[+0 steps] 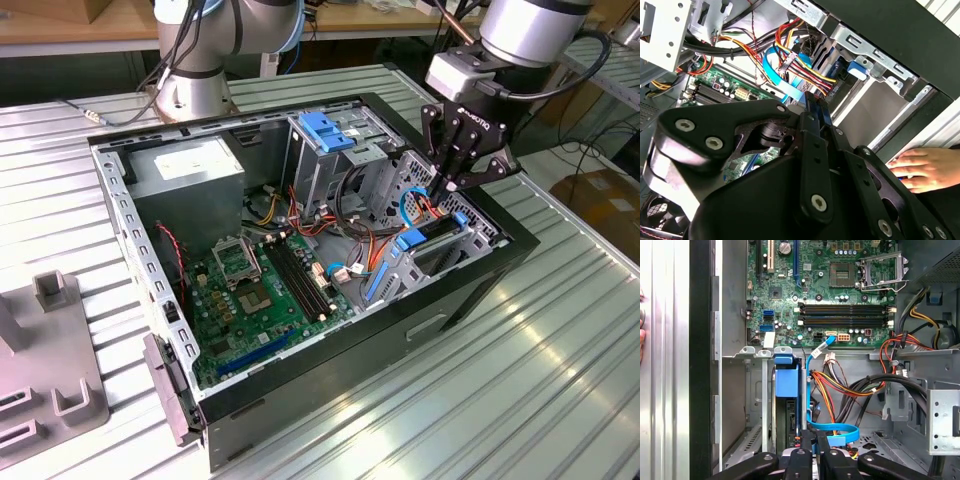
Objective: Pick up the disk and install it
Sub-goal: 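Insert the second disk wire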
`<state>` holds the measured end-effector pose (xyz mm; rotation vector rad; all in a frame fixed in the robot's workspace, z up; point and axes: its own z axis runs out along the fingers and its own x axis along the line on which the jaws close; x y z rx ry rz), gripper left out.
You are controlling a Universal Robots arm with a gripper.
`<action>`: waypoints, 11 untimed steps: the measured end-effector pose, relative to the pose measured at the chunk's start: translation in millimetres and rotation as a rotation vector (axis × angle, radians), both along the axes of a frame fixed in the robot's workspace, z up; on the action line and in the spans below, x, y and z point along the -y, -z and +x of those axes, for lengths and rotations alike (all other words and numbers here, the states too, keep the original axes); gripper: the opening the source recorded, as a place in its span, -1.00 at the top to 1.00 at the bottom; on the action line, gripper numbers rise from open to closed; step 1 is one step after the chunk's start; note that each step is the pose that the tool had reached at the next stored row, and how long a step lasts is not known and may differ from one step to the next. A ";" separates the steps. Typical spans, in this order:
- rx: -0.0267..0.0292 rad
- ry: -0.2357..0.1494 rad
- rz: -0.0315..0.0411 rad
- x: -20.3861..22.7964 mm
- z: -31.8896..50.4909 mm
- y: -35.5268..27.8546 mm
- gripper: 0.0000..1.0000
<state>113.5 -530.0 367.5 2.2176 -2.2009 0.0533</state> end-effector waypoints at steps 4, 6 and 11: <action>0.0000 0.000 0.0000 0.0 0.0 0.1 0.68; 0.0000 0.000 0.0000 0.0 0.0 0.1 0.68; 0.0014 0.000 0.0071 0.3 -1.5 0.3 0.68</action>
